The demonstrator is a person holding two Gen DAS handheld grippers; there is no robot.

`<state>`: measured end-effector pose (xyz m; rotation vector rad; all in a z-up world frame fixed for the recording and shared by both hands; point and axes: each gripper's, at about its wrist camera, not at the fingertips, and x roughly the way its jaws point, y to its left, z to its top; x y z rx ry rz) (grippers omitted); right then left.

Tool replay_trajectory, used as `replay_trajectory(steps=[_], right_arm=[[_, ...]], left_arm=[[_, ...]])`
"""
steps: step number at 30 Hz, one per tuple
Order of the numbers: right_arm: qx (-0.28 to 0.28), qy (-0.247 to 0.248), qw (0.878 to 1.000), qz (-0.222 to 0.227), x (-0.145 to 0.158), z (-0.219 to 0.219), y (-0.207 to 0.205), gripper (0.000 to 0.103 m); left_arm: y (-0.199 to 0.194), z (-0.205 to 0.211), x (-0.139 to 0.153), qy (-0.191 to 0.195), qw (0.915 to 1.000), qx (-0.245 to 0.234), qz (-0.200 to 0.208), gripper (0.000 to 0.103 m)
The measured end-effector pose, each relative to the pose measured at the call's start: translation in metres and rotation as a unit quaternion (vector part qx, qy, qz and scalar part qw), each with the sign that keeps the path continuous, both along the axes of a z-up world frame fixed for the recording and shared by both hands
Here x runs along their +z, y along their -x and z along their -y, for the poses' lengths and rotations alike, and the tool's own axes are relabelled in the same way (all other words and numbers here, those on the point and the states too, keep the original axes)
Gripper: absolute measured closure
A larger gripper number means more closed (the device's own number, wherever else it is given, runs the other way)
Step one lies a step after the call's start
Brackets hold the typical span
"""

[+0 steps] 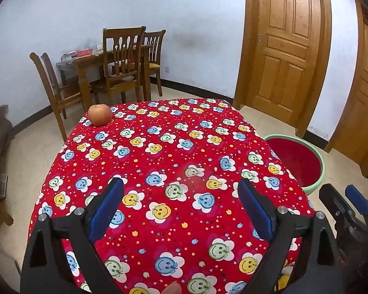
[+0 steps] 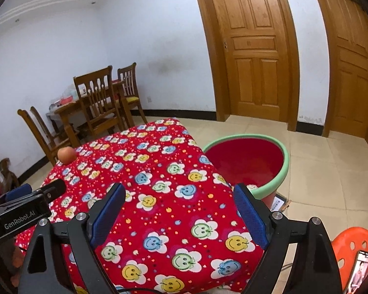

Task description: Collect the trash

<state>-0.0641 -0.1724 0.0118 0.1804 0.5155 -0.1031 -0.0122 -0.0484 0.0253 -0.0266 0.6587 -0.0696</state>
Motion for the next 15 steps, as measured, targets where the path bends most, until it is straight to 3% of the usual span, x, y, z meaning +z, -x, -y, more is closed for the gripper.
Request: replay_trajectory(steps=[15], right_arm=[[-0.004, -0.007, 1.0, -0.023, -0.012, 0.003, -0.006, 0.013]], left_arm=[[-0.008, 0.002, -0.015, -0.006, 0.9999, -0.001, -0.016, 0.011]])
